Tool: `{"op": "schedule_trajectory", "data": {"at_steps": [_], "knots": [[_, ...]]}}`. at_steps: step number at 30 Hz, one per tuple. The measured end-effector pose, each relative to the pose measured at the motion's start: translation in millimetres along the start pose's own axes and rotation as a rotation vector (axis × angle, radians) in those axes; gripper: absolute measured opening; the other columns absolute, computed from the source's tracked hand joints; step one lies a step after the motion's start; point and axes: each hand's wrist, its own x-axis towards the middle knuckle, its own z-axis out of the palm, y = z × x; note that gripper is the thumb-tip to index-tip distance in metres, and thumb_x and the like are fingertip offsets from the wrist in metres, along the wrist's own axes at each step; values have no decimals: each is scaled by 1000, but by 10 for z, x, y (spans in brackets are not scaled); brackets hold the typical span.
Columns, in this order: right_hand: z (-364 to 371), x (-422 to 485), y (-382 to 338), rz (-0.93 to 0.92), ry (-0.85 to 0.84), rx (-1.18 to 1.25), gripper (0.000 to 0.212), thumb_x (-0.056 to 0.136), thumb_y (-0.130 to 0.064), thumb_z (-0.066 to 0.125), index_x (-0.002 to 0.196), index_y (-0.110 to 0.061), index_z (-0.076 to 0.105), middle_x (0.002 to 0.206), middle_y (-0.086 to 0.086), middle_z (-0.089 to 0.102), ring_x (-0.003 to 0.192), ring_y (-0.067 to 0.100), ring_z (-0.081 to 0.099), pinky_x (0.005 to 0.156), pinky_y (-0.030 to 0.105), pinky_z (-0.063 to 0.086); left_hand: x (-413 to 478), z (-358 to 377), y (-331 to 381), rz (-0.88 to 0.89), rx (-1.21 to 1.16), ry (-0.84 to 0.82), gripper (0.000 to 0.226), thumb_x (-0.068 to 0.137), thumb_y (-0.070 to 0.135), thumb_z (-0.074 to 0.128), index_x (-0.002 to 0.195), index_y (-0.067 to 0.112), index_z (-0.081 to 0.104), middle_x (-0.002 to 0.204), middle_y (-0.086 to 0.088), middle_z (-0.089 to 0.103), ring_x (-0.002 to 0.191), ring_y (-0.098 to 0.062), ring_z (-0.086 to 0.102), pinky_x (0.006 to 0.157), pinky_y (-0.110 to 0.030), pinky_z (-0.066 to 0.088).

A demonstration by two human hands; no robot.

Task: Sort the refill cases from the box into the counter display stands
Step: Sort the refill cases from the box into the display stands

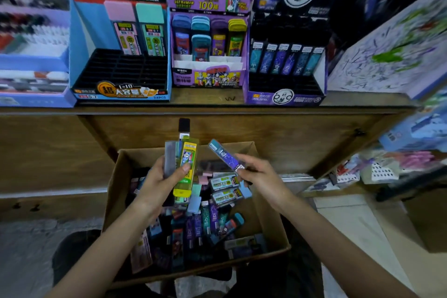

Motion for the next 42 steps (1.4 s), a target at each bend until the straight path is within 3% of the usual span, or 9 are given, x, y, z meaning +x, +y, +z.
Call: {"op": "schedule_trajectory", "data": {"at_steps": [4, 9, 12, 18, 22, 27, 34, 39, 42], "knots": [[-247, 39, -323, -131, 101, -145, 29, 85, -8, 65, 107, -26, 61, 103, -7, 63, 95, 4, 60, 80, 16, 50, 8, 65, 286, 94, -21, -11, 39, 74, 28, 66, 111, 26, 55, 97, 6, 71, 94, -8, 66, 74, -19, 53], [-349, 81, -561, -180, 210, 20, 16, 80, -8, 70, 94, -8, 63, 90, 4, 69, 81, 11, 64, 75, 24, 50, 18, 192, 588, 159, -51, -41, 53, 72, 32, 67, 122, 20, 54, 110, -4, 68, 105, -22, 63, 93, -40, 49], [-416, 107, -746, -276, 216, 51, 14, 80, -2, 68, 88, -13, 64, 80, -2, 69, 74, 6, 63, 66, 17, 49, 57, 249, 738, 201, -62, -34, 51, 68, 38, 69, 116, 23, 58, 107, -6, 69, 101, -25, 65, 93, -46, 49], [-790, 229, -1394, -446, 318, -2, 16, 80, -5, 69, 91, -16, 65, 80, -7, 73, 73, 5, 66, 63, 15, 51, 203, 317, 1019, 289, -30, 1, 48, 67, 41, 68, 112, 25, 59, 103, 0, 70, 97, -13, 66, 76, -22, 48], [-970, 462, -1724, -540, 435, -22, 22, 79, -3, 71, 85, -23, 66, 72, -10, 70, 66, 4, 62, 61, 17, 50, 264, 325, 1141, 318, -28, -12, 57, 69, 41, 67, 121, 21, 54, 108, 1, 69, 101, -10, 64, 83, -23, 47], [-993, 810, -1778, -489, 443, -123, 20, 78, -5, 73, 82, -23, 66, 79, 0, 67, 69, 8, 61, 67, 24, 52, 242, 338, 1178, 346, -70, 6, 33, 74, 30, 64, 106, 22, 58, 93, 4, 72, 79, -5, 69, 59, -9, 49], [-997, 918, -1769, -465, 354, -220, 18, 78, -1, 72, 84, -17, 66, 79, 0, 66, 65, 0, 62, 65, 12, 50, 214, 370, 1157, 296, -115, 12, 34, 77, 23, 63, 110, 19, 56, 88, 4, 74, 77, -12, 71, 55, -14, 52], [-999, 968, -1785, -448, 302, -320, 22, 76, -1, 74, 82, -21, 66, 80, 1, 66, 70, 7, 62, 69, 15, 51, 222, 379, 1178, 296, -134, 2, 36, 77, 24, 63, 111, 18, 56, 91, 1, 73, 81, -18, 72, 58, -16, 53], [-940, 1066, -1706, -343, 400, -391, 24, 77, -12, 76, 98, -13, 65, 90, 5, 66, 79, 13, 63, 75, 21, 51, 229, 398, 1191, 293, -143, -2, 36, 75, 24, 63, 110, 20, 56, 92, 2, 73, 81, -19, 72, 58, -17, 54]]}}
